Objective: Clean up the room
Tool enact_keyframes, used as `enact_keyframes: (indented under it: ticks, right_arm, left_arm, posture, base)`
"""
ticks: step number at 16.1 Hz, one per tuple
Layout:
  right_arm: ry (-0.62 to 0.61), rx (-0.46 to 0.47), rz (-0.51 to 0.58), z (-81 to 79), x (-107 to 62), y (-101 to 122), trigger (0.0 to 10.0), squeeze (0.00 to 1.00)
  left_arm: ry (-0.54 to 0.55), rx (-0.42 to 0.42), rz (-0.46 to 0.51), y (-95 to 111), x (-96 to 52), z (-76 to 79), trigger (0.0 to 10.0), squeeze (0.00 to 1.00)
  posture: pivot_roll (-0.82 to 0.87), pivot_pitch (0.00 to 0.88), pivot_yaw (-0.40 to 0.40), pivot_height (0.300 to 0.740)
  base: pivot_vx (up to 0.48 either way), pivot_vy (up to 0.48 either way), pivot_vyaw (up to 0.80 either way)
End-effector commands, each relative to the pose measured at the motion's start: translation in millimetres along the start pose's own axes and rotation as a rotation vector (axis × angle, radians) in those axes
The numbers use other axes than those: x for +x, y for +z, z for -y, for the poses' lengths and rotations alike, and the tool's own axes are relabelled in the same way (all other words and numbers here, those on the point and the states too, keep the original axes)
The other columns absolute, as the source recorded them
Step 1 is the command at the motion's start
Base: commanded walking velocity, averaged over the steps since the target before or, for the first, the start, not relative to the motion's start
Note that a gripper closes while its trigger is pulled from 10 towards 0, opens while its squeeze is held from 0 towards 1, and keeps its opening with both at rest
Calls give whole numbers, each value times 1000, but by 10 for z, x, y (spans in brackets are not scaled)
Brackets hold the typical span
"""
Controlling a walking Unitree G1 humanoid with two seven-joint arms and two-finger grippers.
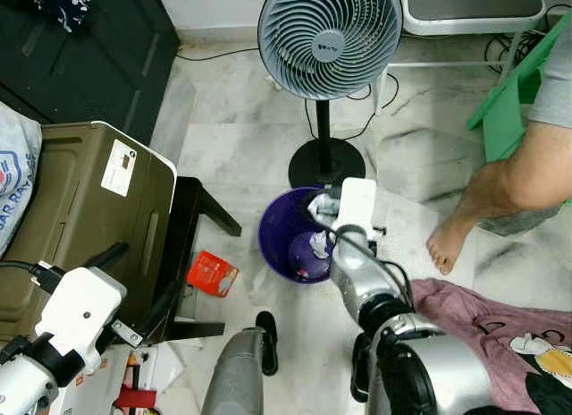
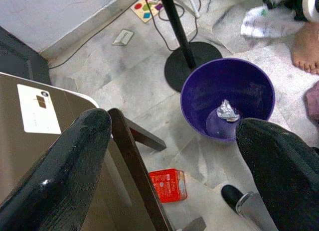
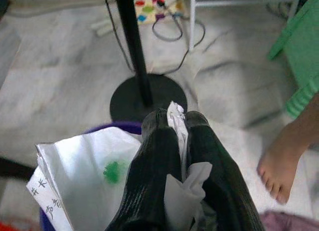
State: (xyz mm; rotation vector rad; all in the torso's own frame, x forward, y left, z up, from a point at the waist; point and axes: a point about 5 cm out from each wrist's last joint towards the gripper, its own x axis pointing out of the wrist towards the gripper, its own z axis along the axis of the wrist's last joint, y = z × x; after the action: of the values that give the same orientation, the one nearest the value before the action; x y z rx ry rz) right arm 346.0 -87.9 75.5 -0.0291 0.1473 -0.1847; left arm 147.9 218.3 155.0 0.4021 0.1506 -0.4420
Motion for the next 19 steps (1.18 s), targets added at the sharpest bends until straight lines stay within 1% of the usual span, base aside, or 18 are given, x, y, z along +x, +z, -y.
enact_keyframes:
  ticks: [1,6,8,9,10,14,19]
  right_arm:
    - [16,9,8,-87,-33,13,10000,0]
    - [42,18,65,-191,20,212,10000,0]
    - [44,27,66,-203,14,213,10000,0]
    - [44,29,65,-204,10,206,10000,24]
    - [43,39,63,-197,4,190,10000,1000]
    - [29,42,58,-160,10,171,10000,1000]
    - [30,40,59,-164,11,174,10000,1000]
  left_arm:
    - [-3,-1,-32,-39,-34,2,10000,0]
    - [10,-4,-42,-50,-61,-13,10000,0]
    - [9,-4,-46,-51,-75,-10,10000,0]
    - [9,-4,-46,-51,-79,-10,10000,0]
    - [7,-4,-48,-51,-77,-8,10000,0]
    - [0,-6,-49,-53,-67,3,10000,0]
    - [1,-5,-50,-58,-65,6,10000,0]
  posture:
    - [403,359,199,740]
    - [410,363,201,740]
    - [411,366,203,740]
    - [410,366,203,740]
    - [408,369,205,740]
    - [407,369,206,740]
    - [408,366,206,740]
  base:
    - [0,0,0]
    - [0,0,0]
    - [0,0,0]
    - [0,0,0]
    - [0,0,0]
    - [0,0,0]
    - [0,0,0]
